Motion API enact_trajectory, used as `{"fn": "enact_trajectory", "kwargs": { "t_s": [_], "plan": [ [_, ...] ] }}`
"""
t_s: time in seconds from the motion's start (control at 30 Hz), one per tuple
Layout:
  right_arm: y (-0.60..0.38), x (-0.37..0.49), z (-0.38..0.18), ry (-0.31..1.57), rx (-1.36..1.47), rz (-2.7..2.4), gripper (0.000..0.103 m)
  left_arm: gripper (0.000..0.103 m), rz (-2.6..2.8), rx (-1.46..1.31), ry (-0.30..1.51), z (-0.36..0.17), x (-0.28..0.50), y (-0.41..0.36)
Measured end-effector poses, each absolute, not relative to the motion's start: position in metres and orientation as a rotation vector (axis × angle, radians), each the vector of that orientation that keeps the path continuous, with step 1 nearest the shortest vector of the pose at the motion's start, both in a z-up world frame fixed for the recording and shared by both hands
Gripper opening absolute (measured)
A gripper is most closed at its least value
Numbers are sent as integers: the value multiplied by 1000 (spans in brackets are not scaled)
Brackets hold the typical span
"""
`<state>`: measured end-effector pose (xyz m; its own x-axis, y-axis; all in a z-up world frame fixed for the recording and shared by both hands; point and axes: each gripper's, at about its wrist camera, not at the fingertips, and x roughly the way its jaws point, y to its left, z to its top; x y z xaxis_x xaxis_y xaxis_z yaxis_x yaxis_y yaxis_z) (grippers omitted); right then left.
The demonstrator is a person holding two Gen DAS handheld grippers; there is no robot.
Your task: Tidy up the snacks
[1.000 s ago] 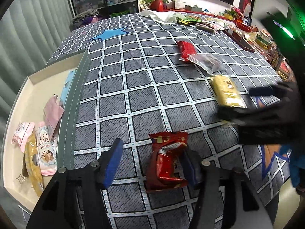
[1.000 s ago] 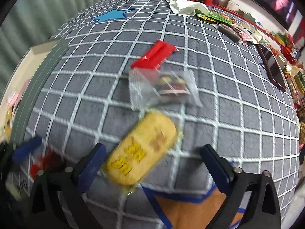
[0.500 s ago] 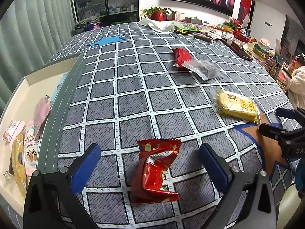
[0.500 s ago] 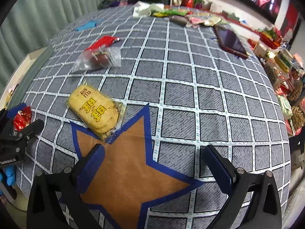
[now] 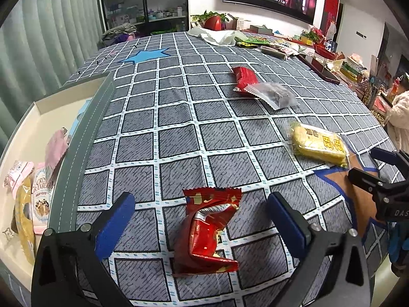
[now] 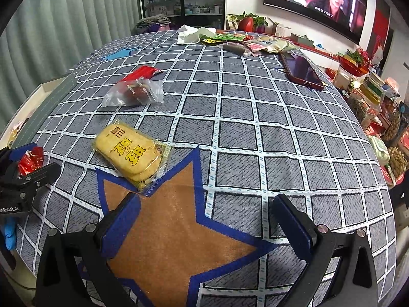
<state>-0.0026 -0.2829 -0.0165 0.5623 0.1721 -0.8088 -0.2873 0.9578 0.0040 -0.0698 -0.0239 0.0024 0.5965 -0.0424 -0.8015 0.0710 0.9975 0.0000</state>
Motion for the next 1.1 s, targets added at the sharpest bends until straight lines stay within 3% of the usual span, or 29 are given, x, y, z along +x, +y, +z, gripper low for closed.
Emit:
{"fn": "enact_trajectory", "kwargs": {
  "t_s": [1.1],
  "plan": [
    [-285,-4,-17,933,-138,278,103,103,-68,34,928,2,-70,-23]
  ]
}}
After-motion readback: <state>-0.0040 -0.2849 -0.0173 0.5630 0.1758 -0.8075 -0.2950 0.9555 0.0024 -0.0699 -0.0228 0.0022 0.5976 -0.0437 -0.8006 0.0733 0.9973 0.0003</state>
